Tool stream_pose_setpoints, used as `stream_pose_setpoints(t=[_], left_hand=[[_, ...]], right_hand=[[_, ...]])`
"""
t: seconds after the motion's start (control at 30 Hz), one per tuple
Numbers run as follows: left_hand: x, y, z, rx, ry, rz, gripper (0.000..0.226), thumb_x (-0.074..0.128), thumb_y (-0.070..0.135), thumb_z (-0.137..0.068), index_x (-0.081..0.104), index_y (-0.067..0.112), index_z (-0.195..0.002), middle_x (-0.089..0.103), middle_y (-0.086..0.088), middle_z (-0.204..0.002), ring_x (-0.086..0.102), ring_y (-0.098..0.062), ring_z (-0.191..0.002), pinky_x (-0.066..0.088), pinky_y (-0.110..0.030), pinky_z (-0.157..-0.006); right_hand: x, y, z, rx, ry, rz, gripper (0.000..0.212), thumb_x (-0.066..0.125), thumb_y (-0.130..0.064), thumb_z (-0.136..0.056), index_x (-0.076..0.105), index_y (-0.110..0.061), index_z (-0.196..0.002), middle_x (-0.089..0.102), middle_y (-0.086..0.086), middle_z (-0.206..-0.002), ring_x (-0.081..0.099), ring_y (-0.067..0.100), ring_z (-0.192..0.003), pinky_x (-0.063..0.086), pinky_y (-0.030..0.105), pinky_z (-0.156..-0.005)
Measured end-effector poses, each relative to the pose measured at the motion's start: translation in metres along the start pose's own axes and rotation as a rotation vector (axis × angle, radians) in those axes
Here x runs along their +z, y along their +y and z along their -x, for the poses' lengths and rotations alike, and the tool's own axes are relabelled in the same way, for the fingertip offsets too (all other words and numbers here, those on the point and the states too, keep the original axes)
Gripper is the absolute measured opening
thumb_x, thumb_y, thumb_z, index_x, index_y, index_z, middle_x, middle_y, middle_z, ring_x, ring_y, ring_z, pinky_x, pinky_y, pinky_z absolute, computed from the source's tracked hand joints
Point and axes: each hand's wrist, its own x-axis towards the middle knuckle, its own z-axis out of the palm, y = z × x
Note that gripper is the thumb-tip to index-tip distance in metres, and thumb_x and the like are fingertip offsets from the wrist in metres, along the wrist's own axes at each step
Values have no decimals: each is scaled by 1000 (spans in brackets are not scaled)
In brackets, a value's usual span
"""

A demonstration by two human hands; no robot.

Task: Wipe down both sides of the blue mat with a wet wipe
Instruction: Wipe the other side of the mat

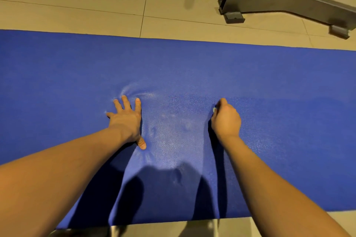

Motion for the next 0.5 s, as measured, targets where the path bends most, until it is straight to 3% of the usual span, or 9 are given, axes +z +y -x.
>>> stream_pose_setpoints(t=[0.13, 0.23, 0.3, 0.4, 0.5], left_hand=[[0, 0, 0, 2, -1, 6, 174, 92, 68, -39, -27, 14, -155, -25, -28, -160, -15, -55, -147, 25, -73, -112], [-1, 0, 1, -2, 5, 16, 174, 93, 67, -40, -26, 15, -155, -25, -27, -160, -15, -55, -147, 24, -73, -112], [0, 0, 1, -1, 10, 21, 173, 93, 67, -40, -26, 16, -155, -25, -26, -160, -15, -54, -148, 23, -73, -112], [0, 0, 1, -2, 12, 16, 174, 92, 68, -39, -26, 16, -155, -24, -26, -161, -14, -54, -148, 24, -73, -112], [0, 0, 0, -4, 10, 18, 174, 92, 68, -38, -27, 16, -155, -25, -26, -161, -15, -54, -148, 24, -73, -112]], right_hand=[[14, -41, 23, 23, -39, -110, 16, 48, -14, -100, 56, -2, -105, 65, 20, -102, 63, 40, -90, 38, 37, -65], [28, -95, 55, -86, -152, -193, 19, 51, -13, -95, 56, -2, -110, 62, 19, -109, 62, 40, -94, 44, 39, -72], [35, -118, 68, -215, -231, -151, 18, 54, -12, -94, 55, -4, -111, 60, 17, -111, 62, 37, -96, 41, 36, -71], [35, -113, 63, -347, -256, -73, 15, 53, -9, -96, 57, -7, -110, 62, 15, -111, 63, 36, -96, 37, 34, -68], [22, -72, 46, -315, -208, -94, 13, 54, -12, -95, 63, -12, -105, 65, 11, -110, 65, 35, -94, 46, 36, -73]])
